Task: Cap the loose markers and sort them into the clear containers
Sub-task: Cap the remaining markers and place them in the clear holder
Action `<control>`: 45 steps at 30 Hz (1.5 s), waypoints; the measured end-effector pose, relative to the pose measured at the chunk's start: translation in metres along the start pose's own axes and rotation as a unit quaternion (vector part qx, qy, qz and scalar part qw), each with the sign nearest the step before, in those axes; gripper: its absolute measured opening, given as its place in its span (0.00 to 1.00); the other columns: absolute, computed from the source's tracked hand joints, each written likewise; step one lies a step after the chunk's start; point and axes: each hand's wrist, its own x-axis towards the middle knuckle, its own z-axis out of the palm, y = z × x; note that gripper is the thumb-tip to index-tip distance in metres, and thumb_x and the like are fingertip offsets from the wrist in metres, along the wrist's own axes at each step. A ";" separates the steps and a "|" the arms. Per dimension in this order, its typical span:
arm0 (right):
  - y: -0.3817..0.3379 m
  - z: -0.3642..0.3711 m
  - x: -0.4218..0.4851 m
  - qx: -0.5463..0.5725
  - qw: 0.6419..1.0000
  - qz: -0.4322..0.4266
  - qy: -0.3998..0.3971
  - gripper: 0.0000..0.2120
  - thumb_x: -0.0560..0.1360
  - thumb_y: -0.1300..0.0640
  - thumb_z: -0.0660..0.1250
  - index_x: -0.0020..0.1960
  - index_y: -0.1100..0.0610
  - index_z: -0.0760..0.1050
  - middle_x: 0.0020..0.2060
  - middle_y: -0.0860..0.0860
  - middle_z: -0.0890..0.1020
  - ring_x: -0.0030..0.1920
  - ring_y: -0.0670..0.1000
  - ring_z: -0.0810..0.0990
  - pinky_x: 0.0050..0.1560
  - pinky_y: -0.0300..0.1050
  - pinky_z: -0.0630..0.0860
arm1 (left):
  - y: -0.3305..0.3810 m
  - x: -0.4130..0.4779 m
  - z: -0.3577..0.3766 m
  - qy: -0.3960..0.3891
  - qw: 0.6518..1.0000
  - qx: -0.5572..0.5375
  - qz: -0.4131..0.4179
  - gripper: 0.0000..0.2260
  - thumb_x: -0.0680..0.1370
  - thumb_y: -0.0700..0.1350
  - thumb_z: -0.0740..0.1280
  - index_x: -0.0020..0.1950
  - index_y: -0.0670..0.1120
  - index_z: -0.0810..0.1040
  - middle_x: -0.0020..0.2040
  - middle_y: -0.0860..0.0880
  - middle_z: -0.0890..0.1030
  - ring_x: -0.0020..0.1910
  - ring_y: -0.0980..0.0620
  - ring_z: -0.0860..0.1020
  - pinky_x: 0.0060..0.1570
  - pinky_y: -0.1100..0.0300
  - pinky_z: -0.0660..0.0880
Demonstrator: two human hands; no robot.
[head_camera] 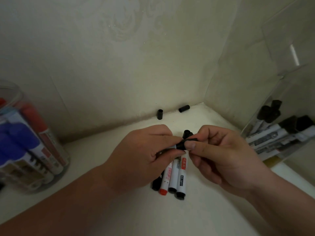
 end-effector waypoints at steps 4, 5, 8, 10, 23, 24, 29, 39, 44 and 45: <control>0.002 0.001 0.005 -0.017 0.997 -0.070 0.016 0.10 0.66 0.58 0.73 0.41 0.66 0.79 0.26 0.62 0.78 0.17 0.51 0.67 0.20 0.34 0.63 | 0.006 0.005 0.000 0.007 0.996 -0.064 -0.056 0.03 0.79 0.46 0.70 0.51 0.50 0.84 0.38 0.56 0.78 0.39 0.58 0.76 0.40 0.69 0.68; 0.003 0.000 0.006 -0.031 0.996 -0.089 0.011 0.11 0.67 0.56 0.74 0.41 0.64 0.81 0.28 0.62 0.79 0.19 0.52 0.69 0.21 0.35 0.65 | 0.007 0.006 0.000 0.008 0.994 -0.081 -0.071 0.03 0.79 0.45 0.70 0.50 0.51 0.84 0.38 0.57 0.78 0.40 0.58 0.77 0.41 0.69 0.68; 0.010 -0.006 0.005 -0.085 0.985 -0.147 0.000 0.14 0.70 0.52 0.74 0.46 0.63 0.83 0.33 0.62 0.81 0.25 0.55 0.73 0.23 0.41 0.70 | 0.006 0.004 0.002 -0.008 0.986 -0.129 -0.106 0.04 0.79 0.47 0.69 0.50 0.50 0.84 0.39 0.55 0.79 0.40 0.53 0.79 0.40 0.63 0.72; 0.015 -0.009 0.004 -0.098 0.981 -0.170 0.009 0.15 0.71 0.50 0.74 0.49 0.62 0.83 0.35 0.63 0.81 0.27 0.59 0.73 0.25 0.44 0.72 | 0.004 0.002 0.003 -0.028 0.970 -0.191 -0.146 0.06 0.78 0.50 0.68 0.50 0.50 0.84 0.40 0.53 0.80 0.40 0.50 0.79 0.39 0.52 0.77; 0.015 -0.004 0.006 -0.098 0.968 -0.227 0.035 0.11 0.70 0.62 0.73 0.52 0.63 0.80 0.42 0.56 0.84 0.40 0.46 0.81 0.40 0.36 0.77 | 0.008 0.006 0.003 -0.041 0.844 -0.455 -0.280 0.07 0.77 0.45 0.67 0.49 0.43 0.82 0.37 0.38 0.81 0.26 0.42 0.77 0.25 0.59 0.72; 0.014 -0.003 0.006 -0.090 0.969 -0.227 0.038 0.11 0.71 0.63 0.72 0.53 0.65 0.80 0.43 0.56 0.85 0.41 0.46 0.82 0.40 0.36 0.77 | 0.008 0.007 0.005 -0.026 0.835 -0.470 -0.286 0.08 0.77 0.44 0.68 0.51 0.40 0.79 0.38 0.38 0.82 0.28 0.40 0.79 0.25 0.57 0.74; 0.008 0.004 0.005 -0.076 0.968 -0.224 0.090 0.14 0.69 0.64 0.72 0.54 0.62 0.78 0.41 0.56 0.85 0.41 0.50 0.83 0.44 0.41 0.80 | 0.013 0.009 0.016 0.057 0.885 -0.359 -0.290 0.08 0.71 0.56 0.72 0.39 0.53 0.77 0.42 0.46 0.84 0.40 0.47 0.83 0.41 0.53 0.81; -0.105 -0.036 -0.040 -0.313 0.772 -0.442 0.334 0.10 0.73 0.61 0.75 0.50 0.51 0.79 0.40 0.52 0.84 0.38 0.50 0.83 0.38 0.40 0.78 | 0.003 0.003 0.010 0.079 0.971 0.029 -0.225 0.14 0.78 0.54 0.69 0.35 0.53 0.72 0.32 0.53 0.73 0.33 0.53 0.73 0.33 0.56 0.68; -0.143 -0.106 -0.049 -0.364 0.646 -0.375 0.556 0.14 0.74 0.42 0.67 0.52 0.51 0.76 0.40 0.41 0.77 0.38 0.36 0.78 0.40 0.34 0.74 | -0.004 0.005 0.004 0.094 0.941 0.003 -0.325 0.13 0.77 0.52 0.70 0.36 0.48 0.76 0.26 0.48 0.73 0.29 0.46 0.73 0.32 0.54 0.70; -0.140 -0.108 -0.047 -0.364 0.646 -0.361 0.565 0.12 0.73 0.43 0.67 0.52 0.49 0.76 0.40 0.39 0.77 0.38 0.33 0.77 0.39 0.31 0.74 | -0.007 0.006 0.002 0.104 0.936 -0.008 -0.337 0.13 0.77 0.52 0.69 0.36 0.48 0.76 0.27 0.48 0.74 0.29 0.46 0.74 0.32 0.53 0.71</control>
